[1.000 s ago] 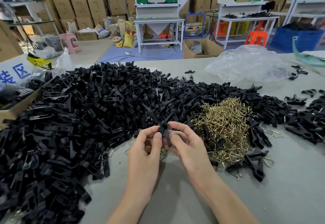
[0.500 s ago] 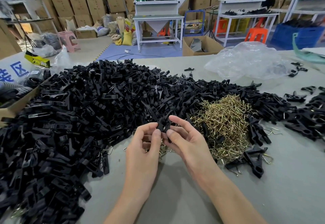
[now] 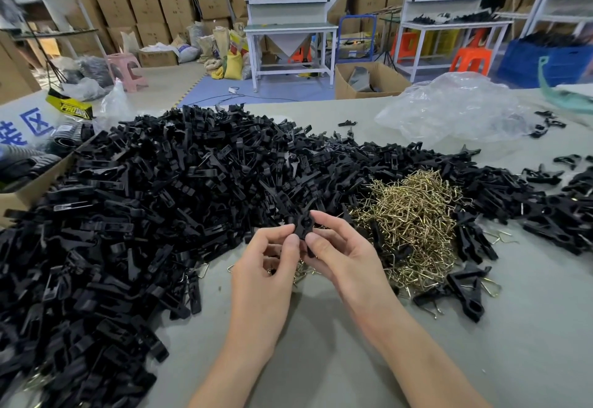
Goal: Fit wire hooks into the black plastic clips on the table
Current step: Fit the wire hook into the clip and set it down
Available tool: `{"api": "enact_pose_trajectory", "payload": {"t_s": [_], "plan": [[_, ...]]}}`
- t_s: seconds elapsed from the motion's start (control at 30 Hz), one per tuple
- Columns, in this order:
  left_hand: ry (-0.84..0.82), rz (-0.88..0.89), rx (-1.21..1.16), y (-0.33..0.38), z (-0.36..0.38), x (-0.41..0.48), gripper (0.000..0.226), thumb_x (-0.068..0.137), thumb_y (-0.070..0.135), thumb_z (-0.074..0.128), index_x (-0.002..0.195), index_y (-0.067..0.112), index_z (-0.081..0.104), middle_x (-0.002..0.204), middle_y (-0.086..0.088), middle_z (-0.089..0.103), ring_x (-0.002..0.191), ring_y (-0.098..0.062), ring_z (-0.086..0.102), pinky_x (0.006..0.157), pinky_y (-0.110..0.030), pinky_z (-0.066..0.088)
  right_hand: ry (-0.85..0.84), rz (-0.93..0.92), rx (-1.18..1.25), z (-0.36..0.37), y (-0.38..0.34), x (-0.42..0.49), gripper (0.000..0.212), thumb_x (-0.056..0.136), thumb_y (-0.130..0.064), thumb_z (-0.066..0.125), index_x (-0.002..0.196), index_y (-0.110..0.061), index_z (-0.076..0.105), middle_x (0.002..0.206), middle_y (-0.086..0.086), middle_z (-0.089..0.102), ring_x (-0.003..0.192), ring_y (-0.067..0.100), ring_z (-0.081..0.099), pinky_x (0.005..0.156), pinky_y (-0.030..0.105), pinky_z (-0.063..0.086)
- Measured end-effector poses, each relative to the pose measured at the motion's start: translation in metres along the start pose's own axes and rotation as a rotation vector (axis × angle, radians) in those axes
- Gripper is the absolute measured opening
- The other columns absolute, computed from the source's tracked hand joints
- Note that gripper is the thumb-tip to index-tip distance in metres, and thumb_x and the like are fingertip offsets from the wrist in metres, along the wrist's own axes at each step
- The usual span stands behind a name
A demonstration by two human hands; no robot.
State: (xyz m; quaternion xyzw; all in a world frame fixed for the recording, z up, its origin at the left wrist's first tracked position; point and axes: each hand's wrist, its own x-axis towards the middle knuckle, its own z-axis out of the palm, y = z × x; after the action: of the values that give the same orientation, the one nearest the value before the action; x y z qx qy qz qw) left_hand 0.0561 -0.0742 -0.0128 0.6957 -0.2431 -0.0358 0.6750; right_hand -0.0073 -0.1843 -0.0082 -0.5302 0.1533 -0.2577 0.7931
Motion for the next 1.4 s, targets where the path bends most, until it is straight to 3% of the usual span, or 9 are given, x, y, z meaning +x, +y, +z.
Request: {"api": "enact_pose_trajectory", "payload": {"t_s": [0.17,0.43,0.6,0.8,1.0,1.07,1.17,1.3,1.4], "plan": [[0.004,0.015,0.005,0.000,0.002,0.000,0.016,0.095,0.028,0.062,0.098,0.044,0.066,0.084,0.014,0.071,0.067,-0.005,0.061,0.059,-0.013,0.047,0.010,0.004,-0.045,-0.001,0.001,0.000,0.030,0.092,-0.008,0.070,0.106,-0.034,0.075,0.088,-0.009,0.074,0.094,0.009,0.072,0.082,0.023,0.058],[-0.052,-0.005,-0.005,0.001,-0.004,0.003,0.015,0.099,0.034,0.057,0.093,0.040,0.070,0.081,0.010,0.072,0.063,-0.018,0.057,0.055,-0.020,0.046,0.037,0.010,0.013,0.000,0.003,0.001,0.023,0.093,-0.005,0.067,0.105,-0.023,0.077,0.094,-0.001,0.075,0.092,0.017,0.074,0.081,0.026,0.059],[-0.090,0.015,-0.034,0.002,-0.004,0.003,0.015,0.093,0.025,0.067,0.090,0.039,0.064,0.078,0.013,0.067,0.066,-0.004,0.057,0.063,-0.016,0.045,-0.051,0.038,0.013,-0.002,0.000,0.000,0.022,0.100,-0.014,0.060,0.109,-0.024,0.077,0.111,0.011,0.074,0.110,0.024,0.071,0.091,0.037,0.058],[-0.158,0.107,0.121,-0.005,-0.010,0.007,0.048,0.090,0.016,0.071,0.115,0.053,0.055,0.095,0.019,0.065,0.085,-0.006,0.063,0.073,-0.012,0.045,-0.163,0.103,-0.010,-0.013,-0.007,0.005,0.021,0.098,-0.009,0.062,0.107,-0.017,0.078,0.083,0.006,0.069,0.075,0.014,0.065,0.067,0.024,0.055],[-0.259,0.301,0.416,-0.007,-0.013,0.006,0.037,0.092,0.033,0.061,0.115,0.060,0.050,0.104,0.029,0.060,0.094,0.007,0.057,0.079,-0.004,0.038,-0.172,0.120,-0.090,-0.027,-0.010,0.008,0.043,0.083,-0.021,0.073,0.124,-0.022,0.061,0.082,0.003,0.071,0.076,0.018,0.064,0.061,0.022,0.049],[-0.234,0.312,0.466,-0.007,-0.013,0.006,0.029,0.089,0.043,0.056,0.110,0.062,0.046,0.102,0.032,0.059,0.095,0.009,0.055,0.080,-0.005,0.038,-0.156,0.092,-0.171,-0.026,-0.012,0.006,0.042,0.089,-0.028,0.074,0.128,-0.027,0.058,0.089,0.006,0.075,0.079,0.017,0.067,0.064,0.023,0.052],[-0.140,0.276,0.511,-0.013,-0.014,0.009,0.021,0.089,0.048,0.054,0.109,0.051,0.049,0.096,0.026,0.060,0.096,0.000,0.056,0.084,-0.024,0.046,-0.049,-0.037,-0.359,-0.023,-0.015,0.002,0.027,0.095,-0.040,0.061,0.122,-0.035,0.062,0.100,-0.003,0.075,0.086,0.010,0.070,0.072,0.023,0.056],[-0.022,0.202,0.526,-0.016,-0.021,0.013,0.021,0.090,0.046,0.056,0.111,0.040,0.054,0.097,0.019,0.060,0.097,-0.011,0.056,0.086,-0.042,0.049,0.059,-0.290,-0.853,-0.030,-0.016,-0.006,0.014,0.100,-0.037,0.057,0.108,-0.038,0.069,0.096,-0.019,0.068,0.094,0.002,0.061,0.079,0.012,0.045],[0.022,0.160,0.522,-0.015,-0.024,0.015,0.022,0.092,0.046,0.056,0.112,0.038,0.055,0.099,0.019,0.059,0.099,-0.014,0.056,0.088,-0.043,0.049,0.009,-0.401,-1.290,-0.034,-0.010,-0.013,0.016,0.097,-0.043,0.057,0.106,-0.036,0.069,0.100,-0.022,0.059,0.101,0.001,0.049,0.092,0.017,0.039]]}}
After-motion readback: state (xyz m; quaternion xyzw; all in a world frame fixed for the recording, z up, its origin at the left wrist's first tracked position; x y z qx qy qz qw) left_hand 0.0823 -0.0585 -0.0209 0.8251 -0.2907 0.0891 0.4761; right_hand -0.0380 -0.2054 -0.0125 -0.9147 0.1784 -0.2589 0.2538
